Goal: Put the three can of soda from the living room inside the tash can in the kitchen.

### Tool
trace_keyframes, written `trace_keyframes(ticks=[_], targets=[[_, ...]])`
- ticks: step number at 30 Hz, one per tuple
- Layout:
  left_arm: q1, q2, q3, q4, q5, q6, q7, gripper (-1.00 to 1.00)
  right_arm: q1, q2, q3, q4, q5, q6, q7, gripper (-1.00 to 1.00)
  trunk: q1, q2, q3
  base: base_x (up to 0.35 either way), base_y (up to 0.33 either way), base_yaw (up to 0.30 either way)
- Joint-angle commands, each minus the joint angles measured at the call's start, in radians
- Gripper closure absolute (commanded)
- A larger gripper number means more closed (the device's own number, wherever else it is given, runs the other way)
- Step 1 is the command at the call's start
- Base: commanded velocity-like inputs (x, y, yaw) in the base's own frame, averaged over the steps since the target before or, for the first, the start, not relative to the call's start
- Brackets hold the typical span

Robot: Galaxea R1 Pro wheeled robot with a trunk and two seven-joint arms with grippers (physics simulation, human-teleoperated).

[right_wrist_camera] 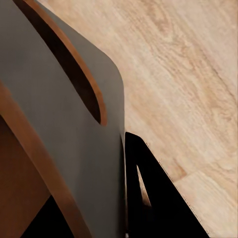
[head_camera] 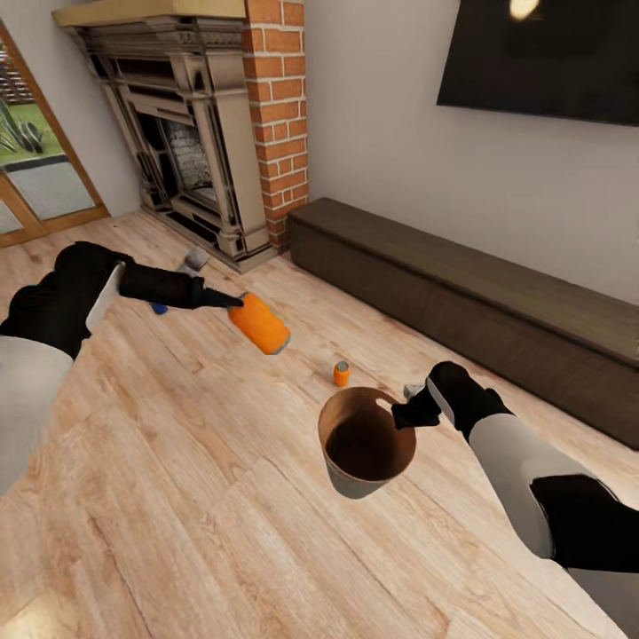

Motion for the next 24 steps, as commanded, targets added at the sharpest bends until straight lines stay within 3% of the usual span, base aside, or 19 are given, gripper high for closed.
trace_keyframes(ticks=[1, 3, 5, 9, 11, 13, 14, 17, 21, 24], targets=[[-0.039, -0.004, -0.078, -0.018, -0.009, 0.01, -0.082, 1.0, -0.005, 0.002, -0.001, 0.004, -0.004, 0.001, 0.01, 1.0, -0.004, 0.007, 0.003, 0.0, 0.0, 0.0], [-0.089, -0.017, -0.215, -0.094, -0.012, 0.01, -0.189, 1.0, -0.018, 0.007, 0.0, 0.018, -0.004, 0.001, 0.016, 1.0, -0.004, 0.007, 0.003, 0.0, 0.0, 0.0], [-0.107, -0.027, -0.285, -0.153, -0.012, 0.01, -0.21, 1.0, -0.039, 0.01, -0.001, 0.047, -0.004, 0.001, 0.019, 1.0, -0.004, 0.007, 0.003, 0.0, 0.0, 0.0], [-0.132, -0.038, -0.352, -0.232, -0.011, 0.01, -0.21, 1.0, -0.111, 0.012, -0.002, 0.142, -0.004, 0.001, 0.02, 1.0, -0.004, 0.007, 0.003, 0.0, 0.0, 0.0], [-0.139, -0.043, -0.426, -0.256, -0.011, 0.01, -0.21, 1.0, -0.138, 0.014, -0.002, 0.173, -0.004, 0.001, 0.021, 1.0, -0.004, 0.007, 0.003, 0.0, 0.0, 0.0], [-0.141, -0.047, -0.465, -0.262, -0.011, 0.01, -0.21, 1.0, -0.144, 0.016, -0.002, 0.181, -0.003, 0.001, 0.02, 1.0, -0.004, 0.007, 0.003, 0.0, 0.0, 0.0], [-0.142, -0.063, -0.508, -0.268, -0.013, 0.01, -0.21, 1.0, -0.15, 0.023, -0.002, 0.191, -0.002, 0.001, 0.019, 1.0, -0.004, 0.007, 0.003, 0.0, 0.0, 0.0], [-0.143, -0.085, -0.536, -0.271, -0.016, 0.01, -0.21, 1.0, -0.154, 0.033, -0.001, 0.199, 0.0, 0.001, 0.016, 1.0, -0.004, 0.007, 0.003, 0.0, 0.0, 0.0], [-0.142, -0.144, -0.56, -0.273, -0.021, 0.01, -0.21, 1.0, -0.156, 0.072, 0.003, 0.204, 0.004, 0.001, 0.009, 1.0, -0.004, 0.007, 0.003, 0.0, 0.0, 0.0], [-0.142, -0.166, -0.567, -0.273, -0.021, 0.01, -0.21, 1.0, -0.156, 0.094, 0.005, 0.226, 0.007, 0.001, 0.006, 1.0, -0.004, 0.007, 0.003, 0.0, 0.0, 0.0]])
